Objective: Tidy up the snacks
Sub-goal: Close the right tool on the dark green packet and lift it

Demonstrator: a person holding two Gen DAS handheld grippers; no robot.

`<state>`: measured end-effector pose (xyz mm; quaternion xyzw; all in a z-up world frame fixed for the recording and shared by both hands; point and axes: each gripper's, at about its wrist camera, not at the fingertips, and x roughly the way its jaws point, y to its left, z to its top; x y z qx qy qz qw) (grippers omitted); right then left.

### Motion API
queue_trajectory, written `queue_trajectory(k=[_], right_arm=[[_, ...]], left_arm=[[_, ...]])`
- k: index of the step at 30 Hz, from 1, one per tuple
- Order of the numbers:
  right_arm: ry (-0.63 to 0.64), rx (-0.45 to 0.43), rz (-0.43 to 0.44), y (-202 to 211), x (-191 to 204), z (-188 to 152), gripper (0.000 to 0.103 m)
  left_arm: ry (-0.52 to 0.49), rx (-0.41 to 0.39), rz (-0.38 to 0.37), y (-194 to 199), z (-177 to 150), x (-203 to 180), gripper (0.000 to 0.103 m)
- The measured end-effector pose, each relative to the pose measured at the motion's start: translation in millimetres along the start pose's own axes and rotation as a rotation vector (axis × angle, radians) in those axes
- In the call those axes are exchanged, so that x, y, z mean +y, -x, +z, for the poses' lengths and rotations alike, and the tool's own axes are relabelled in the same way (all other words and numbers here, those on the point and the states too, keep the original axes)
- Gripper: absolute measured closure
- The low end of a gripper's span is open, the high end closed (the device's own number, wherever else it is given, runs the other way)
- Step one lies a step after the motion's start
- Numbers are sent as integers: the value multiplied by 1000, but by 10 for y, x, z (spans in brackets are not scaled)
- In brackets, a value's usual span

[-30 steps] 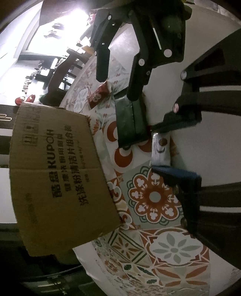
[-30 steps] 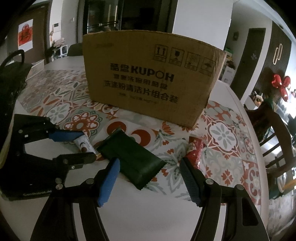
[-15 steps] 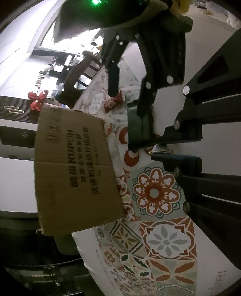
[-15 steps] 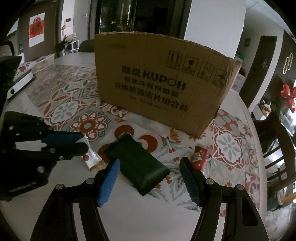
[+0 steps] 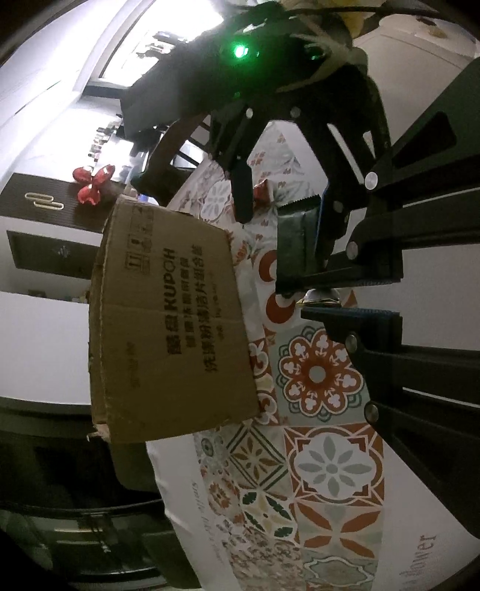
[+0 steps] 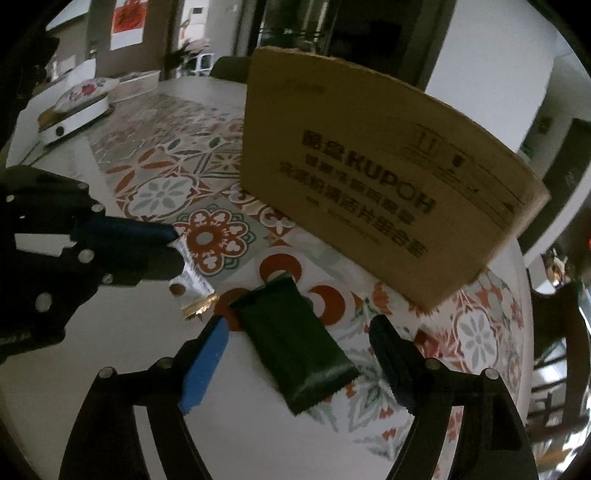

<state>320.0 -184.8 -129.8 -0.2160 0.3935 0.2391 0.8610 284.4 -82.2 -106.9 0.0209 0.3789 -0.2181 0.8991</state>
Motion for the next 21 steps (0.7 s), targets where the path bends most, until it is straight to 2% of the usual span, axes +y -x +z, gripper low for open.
queue_trajectory(k=[4,13,17,21], right_arm=[[38,39,60,-139,-12,58,24],[32,73,89,-305,-23,61,25],[15,79,116,-317,-20,38,40],[9,72,125,-304,2,24,48]], left_arm=[[11,-4,8,0,4,9,92],[14,-7,32,-10,10,29,92],[11,-8,32,0,11,20,92],[11,-10,37,15,15,16,92]])
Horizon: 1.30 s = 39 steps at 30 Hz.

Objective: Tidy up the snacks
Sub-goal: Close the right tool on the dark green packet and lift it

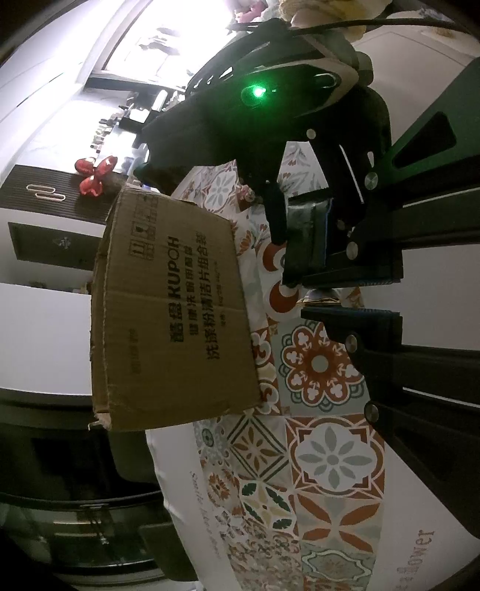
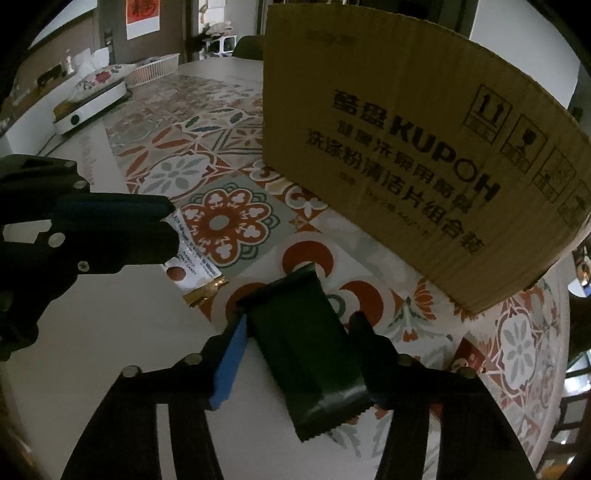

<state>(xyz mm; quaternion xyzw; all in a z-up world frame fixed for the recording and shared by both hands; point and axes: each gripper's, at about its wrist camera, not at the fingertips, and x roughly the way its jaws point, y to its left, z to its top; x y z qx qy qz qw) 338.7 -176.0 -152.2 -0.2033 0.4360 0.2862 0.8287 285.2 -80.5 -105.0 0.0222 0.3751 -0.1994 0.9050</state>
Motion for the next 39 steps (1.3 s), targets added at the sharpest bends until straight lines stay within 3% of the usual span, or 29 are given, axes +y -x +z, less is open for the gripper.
queue_trajectory(k=[1,2,5,9,10,11,12,19,22,25,27,28,29,39], right_arm=[[-2,-4,-4,5,12,-1,50],[-6,-8,-11,15,15,-4,59],[-32,-36,-37,79,21,6,75],[-80,-56,-38,125,-12,-7,78],[-88,-71,-40,147,-13,-17,83],[-92,-78,-38,170,-17,-19,97],[-100,-79,-27,186,-25,-21,101],[-146,-137,-43,335,-60,-56,102],[-179,-170,-48,472,-100,-63,102],[-253,-186,-114,569,-158,-103,99],[-318,-178,-127,592,-222,-154,71],[-345,-188,-139,602,-240,-187,52],[-361,-204,-163,607,-244,-223,48],[-434,-117,-144,290,-342,-334,48]], left_arm=[[1,-1,1,8,1,1,92],[3,-4,3,18,2,4,92],[17,-5,-2,40,7,19,92],[12,-8,0,54,6,13,92],[11,-9,1,61,6,6,92],[13,-11,-1,72,9,2,92],[14,-13,-1,79,10,-2,92],[6,-39,-2,139,54,-67,92],[5,-52,-11,172,80,-96,92],[2,-65,-14,195,91,-121,92],[-4,-69,-20,200,90,-143,92],[-6,-69,-20,198,88,-152,92],[-9,-68,-20,192,86,-160,92],[-12,-51,-25,86,80,-148,92]])
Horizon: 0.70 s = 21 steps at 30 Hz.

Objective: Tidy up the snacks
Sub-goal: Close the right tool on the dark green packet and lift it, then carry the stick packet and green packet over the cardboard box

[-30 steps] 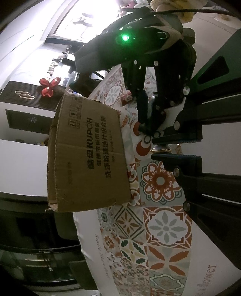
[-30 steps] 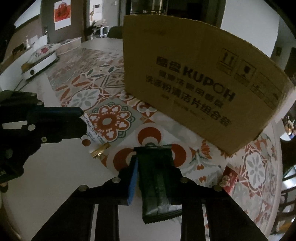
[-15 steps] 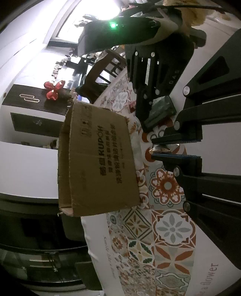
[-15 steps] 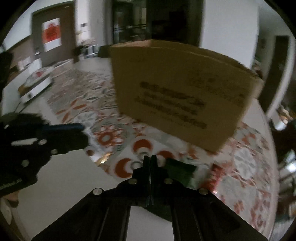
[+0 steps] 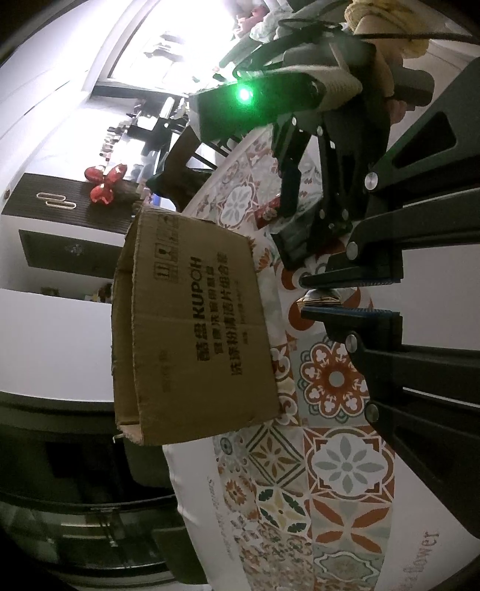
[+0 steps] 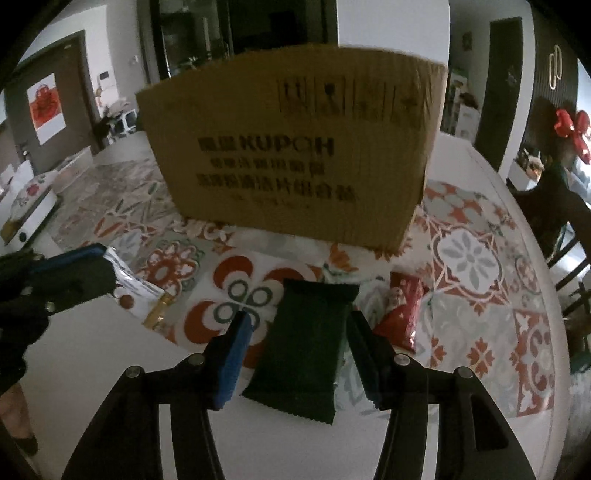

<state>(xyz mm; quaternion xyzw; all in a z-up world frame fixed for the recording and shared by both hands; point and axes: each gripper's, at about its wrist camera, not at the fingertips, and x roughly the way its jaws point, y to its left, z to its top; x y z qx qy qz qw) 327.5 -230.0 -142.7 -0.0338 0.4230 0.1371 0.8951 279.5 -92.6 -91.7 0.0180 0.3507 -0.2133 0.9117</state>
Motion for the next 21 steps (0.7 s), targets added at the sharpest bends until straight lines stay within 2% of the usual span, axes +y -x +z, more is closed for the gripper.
queue_trajectory(k=[5,14,21], right_arm=[[-22,50,-17,-155,-35,-31,48],[-4,36,-55,-143,15,-40,55],[-30,-48,-53,138,55,49,55]], left_arm=[[2,4,0,-49,9,7,92],[27,9,-4,-88,39,66,92],[43,-29,-22,56,143,101,92]])
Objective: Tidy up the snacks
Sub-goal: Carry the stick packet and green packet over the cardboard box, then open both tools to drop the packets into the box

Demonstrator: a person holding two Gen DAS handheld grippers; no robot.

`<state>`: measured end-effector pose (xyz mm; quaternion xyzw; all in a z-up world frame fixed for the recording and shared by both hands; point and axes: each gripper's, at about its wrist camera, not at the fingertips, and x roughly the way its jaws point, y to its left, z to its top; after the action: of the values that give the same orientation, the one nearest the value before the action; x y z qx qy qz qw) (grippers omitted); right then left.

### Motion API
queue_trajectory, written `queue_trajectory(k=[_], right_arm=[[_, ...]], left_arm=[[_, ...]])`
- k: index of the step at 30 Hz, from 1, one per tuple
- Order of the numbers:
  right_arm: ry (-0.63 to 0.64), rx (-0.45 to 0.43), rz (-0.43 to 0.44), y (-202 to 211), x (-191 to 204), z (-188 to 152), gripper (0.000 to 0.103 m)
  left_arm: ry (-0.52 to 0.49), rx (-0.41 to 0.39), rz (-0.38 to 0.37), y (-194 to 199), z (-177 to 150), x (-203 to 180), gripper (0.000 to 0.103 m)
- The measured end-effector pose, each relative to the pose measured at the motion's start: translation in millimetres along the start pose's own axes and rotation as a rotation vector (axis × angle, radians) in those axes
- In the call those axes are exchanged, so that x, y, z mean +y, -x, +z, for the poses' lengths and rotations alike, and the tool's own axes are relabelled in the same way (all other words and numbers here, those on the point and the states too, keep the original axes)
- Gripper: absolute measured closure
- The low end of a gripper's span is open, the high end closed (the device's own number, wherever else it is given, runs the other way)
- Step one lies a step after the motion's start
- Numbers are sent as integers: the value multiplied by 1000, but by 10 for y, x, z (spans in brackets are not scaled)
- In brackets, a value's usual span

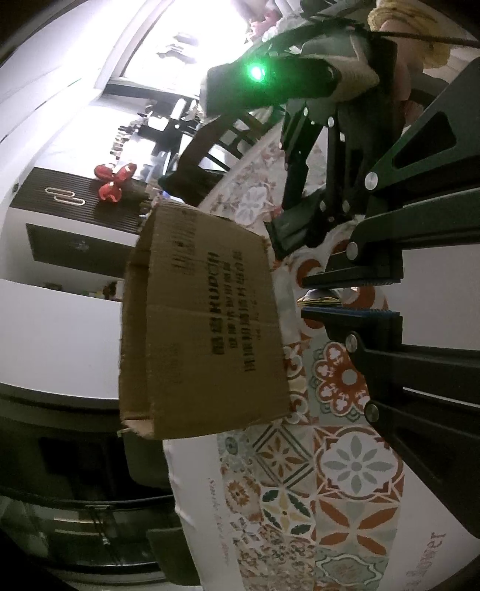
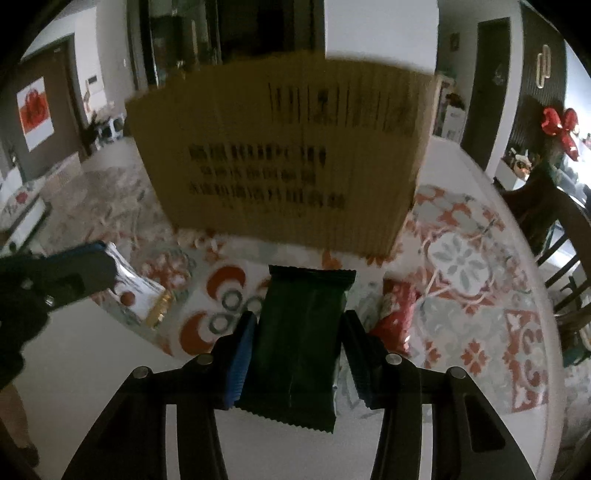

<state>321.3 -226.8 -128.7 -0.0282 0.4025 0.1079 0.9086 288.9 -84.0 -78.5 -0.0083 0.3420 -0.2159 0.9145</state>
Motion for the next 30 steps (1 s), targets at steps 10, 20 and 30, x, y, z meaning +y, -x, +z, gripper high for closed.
queue_trajectory(k=[10,20,30], right_arm=[[-33,-205,-8,610,32,471,55],[-43,-317,-2,764,-36,1024,55],[-30,-344,-5,625,-131,1400,55]], left_arm=[[-27,-145,-10,310,470,0,93],[-108,-302,18,434,1072,-39,92],[-116,-302,46,84,1465,59,92]])
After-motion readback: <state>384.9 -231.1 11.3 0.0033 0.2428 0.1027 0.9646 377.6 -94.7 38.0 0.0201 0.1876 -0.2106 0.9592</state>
